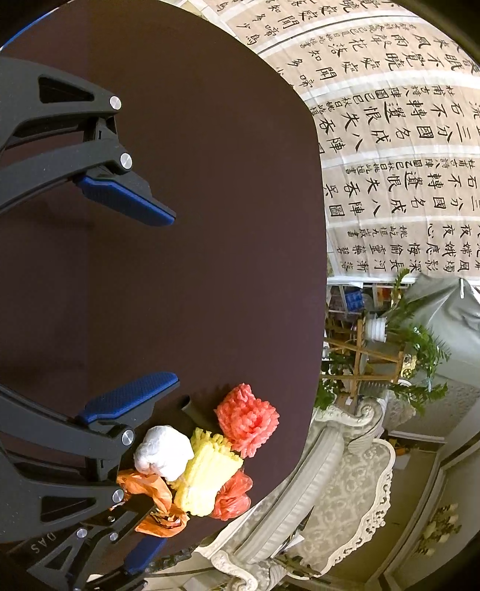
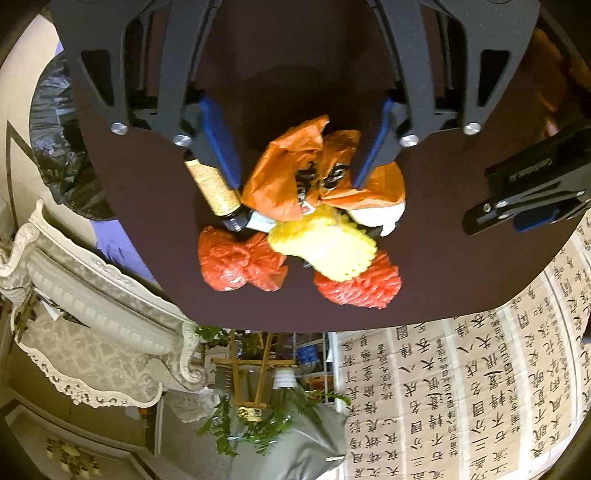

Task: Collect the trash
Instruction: 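Grasp the orange plastic bag with the right tool while the left tool grasps the white crumpled bag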

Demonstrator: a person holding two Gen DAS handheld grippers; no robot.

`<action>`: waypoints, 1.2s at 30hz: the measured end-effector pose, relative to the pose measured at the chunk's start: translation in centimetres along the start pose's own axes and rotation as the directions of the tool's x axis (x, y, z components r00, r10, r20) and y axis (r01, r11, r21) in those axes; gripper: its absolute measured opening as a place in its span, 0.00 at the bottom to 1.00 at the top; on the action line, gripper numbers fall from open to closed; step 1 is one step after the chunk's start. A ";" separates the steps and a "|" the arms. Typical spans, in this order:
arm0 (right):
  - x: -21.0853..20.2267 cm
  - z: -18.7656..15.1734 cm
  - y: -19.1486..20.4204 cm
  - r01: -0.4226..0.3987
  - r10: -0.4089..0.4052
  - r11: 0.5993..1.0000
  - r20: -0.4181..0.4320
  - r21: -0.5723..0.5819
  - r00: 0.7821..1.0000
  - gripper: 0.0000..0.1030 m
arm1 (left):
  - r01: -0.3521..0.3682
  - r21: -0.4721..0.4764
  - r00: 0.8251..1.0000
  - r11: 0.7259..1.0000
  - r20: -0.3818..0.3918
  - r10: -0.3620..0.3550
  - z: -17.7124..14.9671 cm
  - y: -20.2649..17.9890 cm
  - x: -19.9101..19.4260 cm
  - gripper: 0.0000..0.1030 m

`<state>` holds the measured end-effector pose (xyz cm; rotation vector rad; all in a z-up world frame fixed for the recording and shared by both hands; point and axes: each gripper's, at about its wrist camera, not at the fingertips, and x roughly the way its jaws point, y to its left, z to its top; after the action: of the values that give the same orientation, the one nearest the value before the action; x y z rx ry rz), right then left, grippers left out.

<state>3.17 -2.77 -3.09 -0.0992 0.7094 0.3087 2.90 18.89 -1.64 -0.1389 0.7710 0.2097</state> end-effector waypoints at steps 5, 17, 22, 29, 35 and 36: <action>-0.3 0.0 0.0 -0.006 0.006 1.000 0.006 0.007 1.000 0.46 | 0.004 0.003 1.000 1.000 -0.009 -0.004 -0.2 -0.3 0.1 0.76; -2.6 -0.5 -1.8 0.044 -0.046 0.999 0.043 0.030 0.998 0.41 | 0.047 0.049 0.999 0.998 -0.018 -0.047 -0.5 -2.1 -0.2 0.76; -4.0 -0.6 -3.9 0.087 -0.091 0.994 0.070 0.067 0.993 0.41 | 0.074 0.070 0.997 0.995 -0.021 -0.072 -0.6 -3.2 -0.1 0.76; -4.0 -1.1 -7.6 0.165 -0.173 0.978 0.061 0.129 0.983 0.41 | 0.103 0.112 0.994 0.988 -0.031 -0.100 -0.5 -5.1 0.4 0.76; -3.4 -1.8 -9.6 0.190 -0.200 0.968 0.043 0.166 0.979 0.41 | 0.125 0.139 0.992 0.982 -0.045 -0.120 -0.2 -6.0 0.9 0.76; -3.3 -1.8 -9.8 0.190 -0.200 0.967 0.042 0.169 0.979 0.41 | 0.134 0.148 0.991 0.980 -0.045 -0.129 -0.1 -6.2 0.9 0.76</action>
<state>2.67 -13.25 -2.43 -0.0029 0.6584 0.0632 4.98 12.95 -2.07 -0.0503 0.8065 0.0234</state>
